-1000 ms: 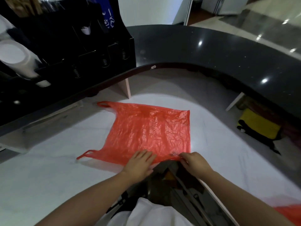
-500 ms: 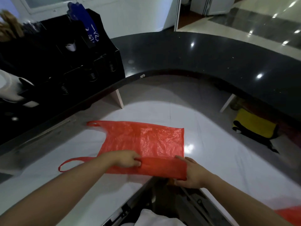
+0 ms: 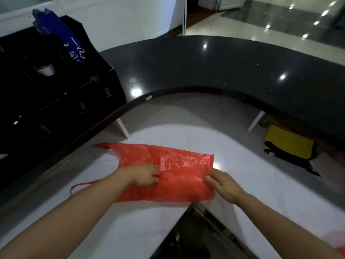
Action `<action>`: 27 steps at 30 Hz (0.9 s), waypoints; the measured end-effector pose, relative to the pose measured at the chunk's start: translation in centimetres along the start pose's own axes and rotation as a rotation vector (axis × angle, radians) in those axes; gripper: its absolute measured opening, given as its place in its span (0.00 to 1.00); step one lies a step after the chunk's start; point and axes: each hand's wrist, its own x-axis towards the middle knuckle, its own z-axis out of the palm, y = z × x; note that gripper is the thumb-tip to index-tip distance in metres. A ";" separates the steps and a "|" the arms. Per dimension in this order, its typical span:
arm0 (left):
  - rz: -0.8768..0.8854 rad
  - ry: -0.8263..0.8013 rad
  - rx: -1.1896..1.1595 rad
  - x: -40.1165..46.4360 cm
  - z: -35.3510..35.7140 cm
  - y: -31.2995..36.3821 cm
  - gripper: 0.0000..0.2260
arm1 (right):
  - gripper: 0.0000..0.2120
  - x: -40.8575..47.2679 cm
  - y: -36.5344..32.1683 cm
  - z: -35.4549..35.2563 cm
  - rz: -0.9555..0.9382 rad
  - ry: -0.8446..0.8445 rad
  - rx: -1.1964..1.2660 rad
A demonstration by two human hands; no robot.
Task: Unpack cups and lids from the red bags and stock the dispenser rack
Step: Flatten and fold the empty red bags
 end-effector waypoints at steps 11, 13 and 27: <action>0.232 0.070 0.217 8.6 -5.8 -0.7 0.17 | 0.15 1.1 1.9 0.5 0.060 0.014 0.120; 0.206 0.119 0.215 9.9 -6.1 -0.6 0.11 | 0.17 1.0 1.8 0.8 0.169 0.092 0.210; 0.186 0.343 0.237 13.6 -5.5 -0.6 0.10 | 0.17 7.2 2.4 1.3 0.682 0.378 0.110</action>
